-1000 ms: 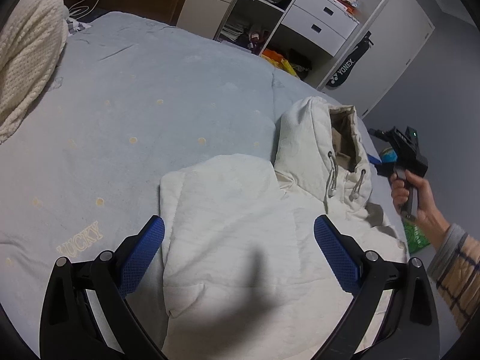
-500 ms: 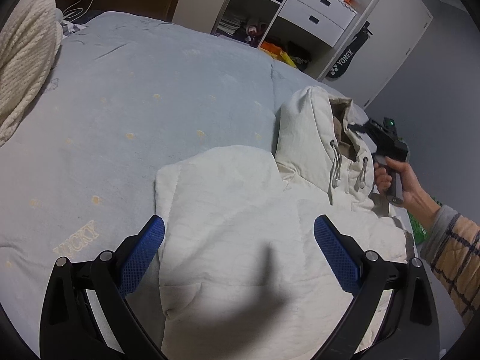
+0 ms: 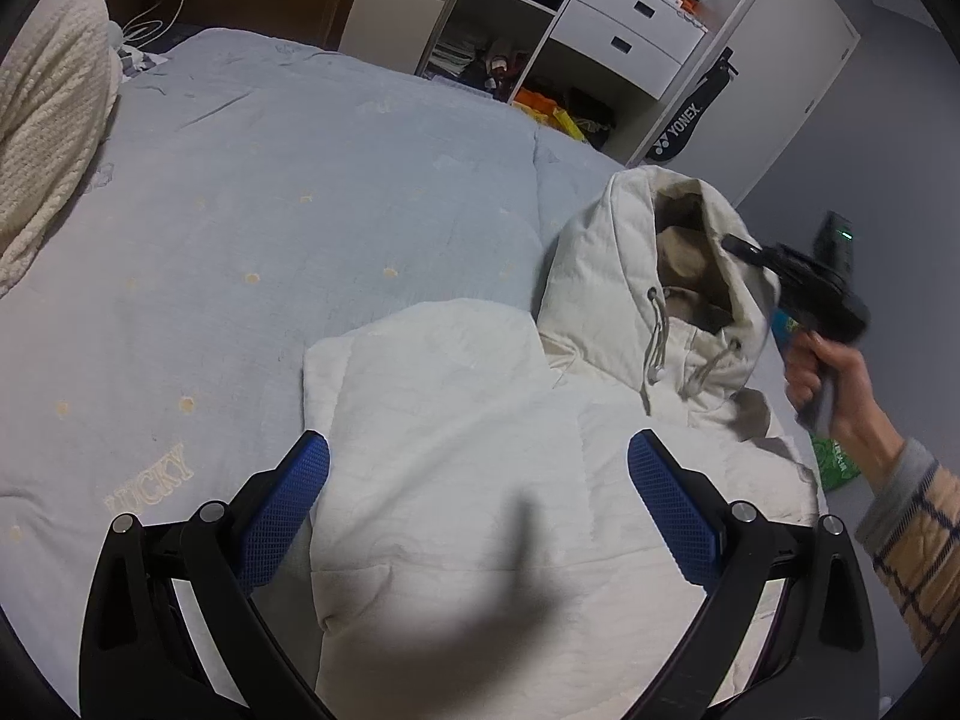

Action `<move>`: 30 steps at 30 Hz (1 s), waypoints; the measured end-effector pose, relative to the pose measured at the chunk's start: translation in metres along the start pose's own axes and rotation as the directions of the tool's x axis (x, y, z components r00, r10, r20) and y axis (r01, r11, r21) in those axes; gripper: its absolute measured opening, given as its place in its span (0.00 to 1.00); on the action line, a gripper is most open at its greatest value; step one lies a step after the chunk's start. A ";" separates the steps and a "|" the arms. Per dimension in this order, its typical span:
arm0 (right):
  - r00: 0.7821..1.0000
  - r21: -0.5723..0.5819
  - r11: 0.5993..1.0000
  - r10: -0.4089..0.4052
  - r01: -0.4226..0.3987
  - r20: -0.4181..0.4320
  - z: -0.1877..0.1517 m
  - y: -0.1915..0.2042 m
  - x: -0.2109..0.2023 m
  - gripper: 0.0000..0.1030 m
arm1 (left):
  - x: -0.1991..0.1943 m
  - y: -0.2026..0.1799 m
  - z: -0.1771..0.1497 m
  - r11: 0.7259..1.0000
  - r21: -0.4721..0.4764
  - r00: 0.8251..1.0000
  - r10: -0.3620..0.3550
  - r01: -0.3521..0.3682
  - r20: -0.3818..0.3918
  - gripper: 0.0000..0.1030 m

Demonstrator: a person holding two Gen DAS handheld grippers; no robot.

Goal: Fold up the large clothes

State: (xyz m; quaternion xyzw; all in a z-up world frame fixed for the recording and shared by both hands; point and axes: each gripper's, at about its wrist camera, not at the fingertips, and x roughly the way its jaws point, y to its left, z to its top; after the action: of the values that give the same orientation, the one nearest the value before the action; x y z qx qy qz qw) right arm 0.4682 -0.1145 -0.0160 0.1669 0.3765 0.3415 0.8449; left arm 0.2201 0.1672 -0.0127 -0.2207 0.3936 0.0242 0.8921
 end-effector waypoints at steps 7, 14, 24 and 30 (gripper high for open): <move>0.999 -0.238 0.970 -0.041 0.041 0.005 -0.056 0.081 -0.055 0.17 | -0.015 -0.005 0.005 1.000 -0.009 0.999 -0.017 0.018 0.029 0.93; 1.000 -0.315 0.949 -0.028 0.022 -0.013 -0.126 0.123 -0.081 0.17 | -0.027 -0.013 0.014 0.999 -0.002 0.998 -0.045 0.045 0.055 0.93; 0.983 -0.500 0.857 -0.175 0.122 -0.059 -0.221 0.150 -0.098 0.19 | -0.042 -0.018 0.020 0.998 -0.003 0.995 -0.065 0.066 0.081 0.93; 0.958 -0.614 0.759 -0.287 0.217 -0.017 -0.251 0.158 -0.118 0.26 | -0.046 -0.026 0.020 0.996 -0.002 0.991 -0.093 0.093 0.093 0.93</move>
State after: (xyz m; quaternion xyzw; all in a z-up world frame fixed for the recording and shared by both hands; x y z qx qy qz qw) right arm 0.1514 -0.0785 -0.0348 -0.1836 0.3123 0.3356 0.8696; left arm 0.2078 0.1582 0.0417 -0.2404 0.3410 -0.0060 0.9088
